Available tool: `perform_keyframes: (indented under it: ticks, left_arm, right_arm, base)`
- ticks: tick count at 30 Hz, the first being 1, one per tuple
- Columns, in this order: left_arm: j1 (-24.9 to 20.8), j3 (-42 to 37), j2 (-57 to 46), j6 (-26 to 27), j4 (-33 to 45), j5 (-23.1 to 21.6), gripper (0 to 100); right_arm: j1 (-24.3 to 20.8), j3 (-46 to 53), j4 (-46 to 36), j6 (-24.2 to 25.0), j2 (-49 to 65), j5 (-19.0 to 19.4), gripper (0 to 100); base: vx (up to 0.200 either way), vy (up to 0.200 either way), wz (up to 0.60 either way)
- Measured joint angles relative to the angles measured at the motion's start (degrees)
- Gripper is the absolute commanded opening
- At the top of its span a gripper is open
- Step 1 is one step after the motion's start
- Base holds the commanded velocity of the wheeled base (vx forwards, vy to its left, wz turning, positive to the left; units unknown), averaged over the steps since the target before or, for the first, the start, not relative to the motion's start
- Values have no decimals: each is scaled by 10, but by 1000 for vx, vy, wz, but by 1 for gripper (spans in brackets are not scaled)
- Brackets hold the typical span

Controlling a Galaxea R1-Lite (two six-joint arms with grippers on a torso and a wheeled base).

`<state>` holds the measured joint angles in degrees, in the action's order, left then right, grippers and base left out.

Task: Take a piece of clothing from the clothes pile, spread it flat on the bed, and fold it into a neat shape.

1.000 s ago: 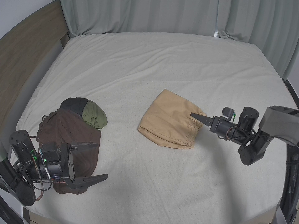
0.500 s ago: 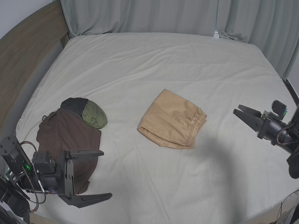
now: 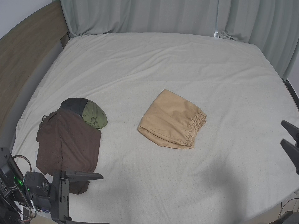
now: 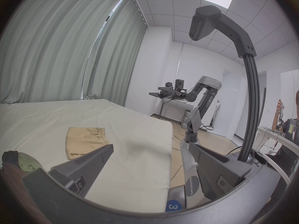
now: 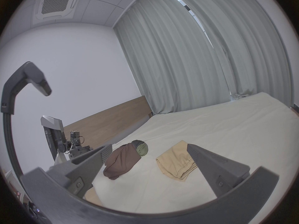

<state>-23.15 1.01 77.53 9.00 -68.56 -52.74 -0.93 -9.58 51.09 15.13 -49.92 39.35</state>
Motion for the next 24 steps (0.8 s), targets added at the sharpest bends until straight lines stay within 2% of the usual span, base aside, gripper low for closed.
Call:
perform_keyframes:
  ticks: [8, 9, 11, 13, 15, 16, 21, 24]
  left_arm:
    - [8, 0, -125, 3, 126, 49, 100]
    - [16, 0, -159, 2, 146, 58, 100]
    - [24, 0, -188, 0, 161, 64, 100]
    - [39, 0, -231, -5, 182, 73, 100]
    - [54, 0, -269, -9, 208, 82, 100]
    - [65, 0, -294, -11, 228, 89, 100]
    - [98, 0, -375, -16, 297, 111, 100]
    - [118, 0, -435, -19, 355, 128, 100]
  right_arm:
    - [-12, 6, -222, -12, 228, 8, 100]
    - [-17, 10, -266, -19, 273, 4, 100]
    - [-21, 15, -292, -28, 306, -6, 100]
    - [-27, 25, -316, -48, 347, -38, 100]
    - [-31, 38, -328, -72, 378, -89, 100]
    - [-34, 48, -335, -90, 394, -126, 100]
    - [-39, 74, -354, -134, 427, -261, 100]
    - [-31, 82, -370, -149, 441, -305, 100]
  base:
    - [0, 0, 0]
    - [0, 0, 0]
    - [0, 0, 0]
    - [0, 0, 0]
    - [0, 0, 0]
    - [0, 0, 0]
    - [0, 0, 0]
    - [0, 0, 0]
